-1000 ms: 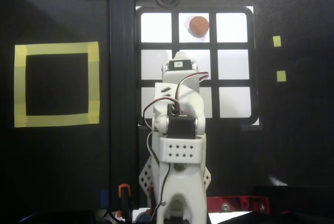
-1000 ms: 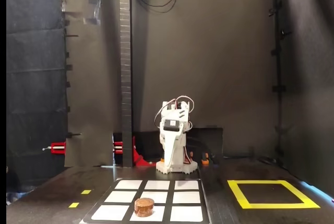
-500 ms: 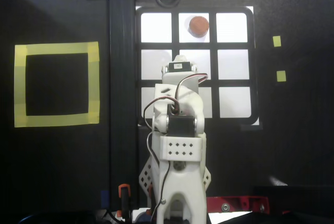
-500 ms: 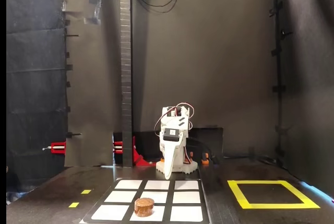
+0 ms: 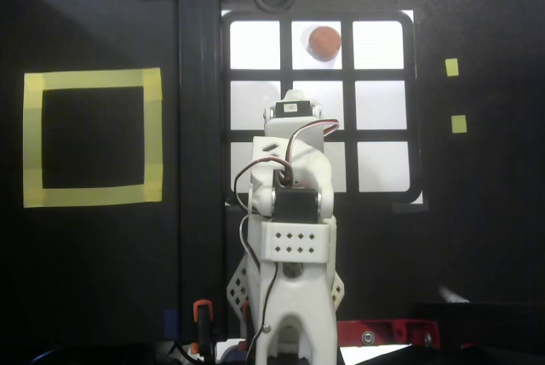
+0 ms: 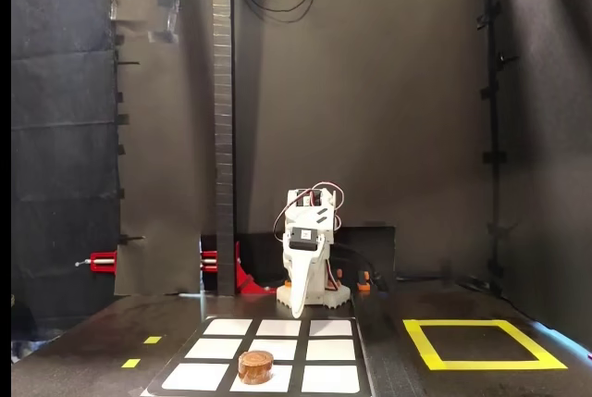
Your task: Pick and place at Grid spot 2
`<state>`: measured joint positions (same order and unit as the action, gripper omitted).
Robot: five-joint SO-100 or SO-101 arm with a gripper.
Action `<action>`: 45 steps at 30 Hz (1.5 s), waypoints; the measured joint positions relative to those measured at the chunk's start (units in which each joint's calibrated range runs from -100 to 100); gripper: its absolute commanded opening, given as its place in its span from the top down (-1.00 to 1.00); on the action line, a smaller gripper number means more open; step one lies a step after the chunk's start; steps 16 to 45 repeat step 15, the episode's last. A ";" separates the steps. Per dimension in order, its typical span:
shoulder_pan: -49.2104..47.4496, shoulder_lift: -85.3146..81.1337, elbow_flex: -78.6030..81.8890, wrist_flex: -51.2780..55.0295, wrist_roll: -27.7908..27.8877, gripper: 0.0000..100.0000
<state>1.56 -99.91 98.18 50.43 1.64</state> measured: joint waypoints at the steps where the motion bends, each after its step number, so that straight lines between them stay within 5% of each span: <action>1: 0.00 0.00 0.00 0.00 0.00 0.99; 45: 0.00 0.09 0.64 -2.38 0.00 0.99</action>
